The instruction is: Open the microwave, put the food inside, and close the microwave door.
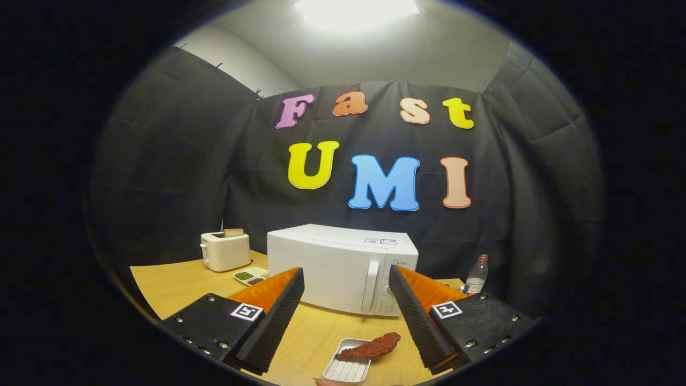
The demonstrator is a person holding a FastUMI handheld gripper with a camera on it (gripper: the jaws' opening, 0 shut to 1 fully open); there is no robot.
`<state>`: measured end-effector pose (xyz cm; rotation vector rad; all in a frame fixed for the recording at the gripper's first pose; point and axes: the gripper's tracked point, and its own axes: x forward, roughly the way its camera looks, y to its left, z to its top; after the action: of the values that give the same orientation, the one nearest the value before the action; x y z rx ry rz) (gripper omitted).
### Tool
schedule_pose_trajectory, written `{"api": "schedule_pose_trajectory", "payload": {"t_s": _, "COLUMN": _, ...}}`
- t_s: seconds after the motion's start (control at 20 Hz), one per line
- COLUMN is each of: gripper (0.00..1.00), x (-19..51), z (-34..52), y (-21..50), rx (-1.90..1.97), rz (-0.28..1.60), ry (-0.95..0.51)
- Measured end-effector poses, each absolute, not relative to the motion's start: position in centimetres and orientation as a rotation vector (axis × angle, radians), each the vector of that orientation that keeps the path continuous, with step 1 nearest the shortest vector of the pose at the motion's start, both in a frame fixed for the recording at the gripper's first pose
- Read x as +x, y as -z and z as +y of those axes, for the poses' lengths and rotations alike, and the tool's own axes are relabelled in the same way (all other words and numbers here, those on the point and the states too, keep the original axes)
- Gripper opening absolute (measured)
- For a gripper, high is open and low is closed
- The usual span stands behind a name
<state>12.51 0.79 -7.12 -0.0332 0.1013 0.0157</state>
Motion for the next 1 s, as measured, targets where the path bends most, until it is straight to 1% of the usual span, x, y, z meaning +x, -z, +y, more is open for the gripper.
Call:
{"api": "schedule_pose_trajectory", "payload": {"t_s": 0.25, "gripper": 0.99, "x": 16.2, "z": -0.4, "y": 8.6, "rx": -0.01, "rz": 0.086, "ry": 0.015}}
{"api": "schedule_pose_trajectory", "payload": {"t_s": 0.5, "gripper": 0.99, "x": 20.0, "z": -0.9, "y": 10.9, "rx": 0.008, "rz": 0.127, "ry": 0.025}}
{"api": "schedule_pose_trajectory", "payload": {"t_s": 0.75, "gripper": 0.99, "x": 23.5, "z": -2.3, "y": 13.5, "rx": 0.009, "rz": 0.147, "ry": 0.105}}
{"api": "schedule_pose_trajectory", "payload": {"t_s": 1.0, "gripper": 0.99, "x": 27.2, "z": -3.4, "y": 17.1, "rx": 0.027, "rz": 0.195, "ry": 0.14}}
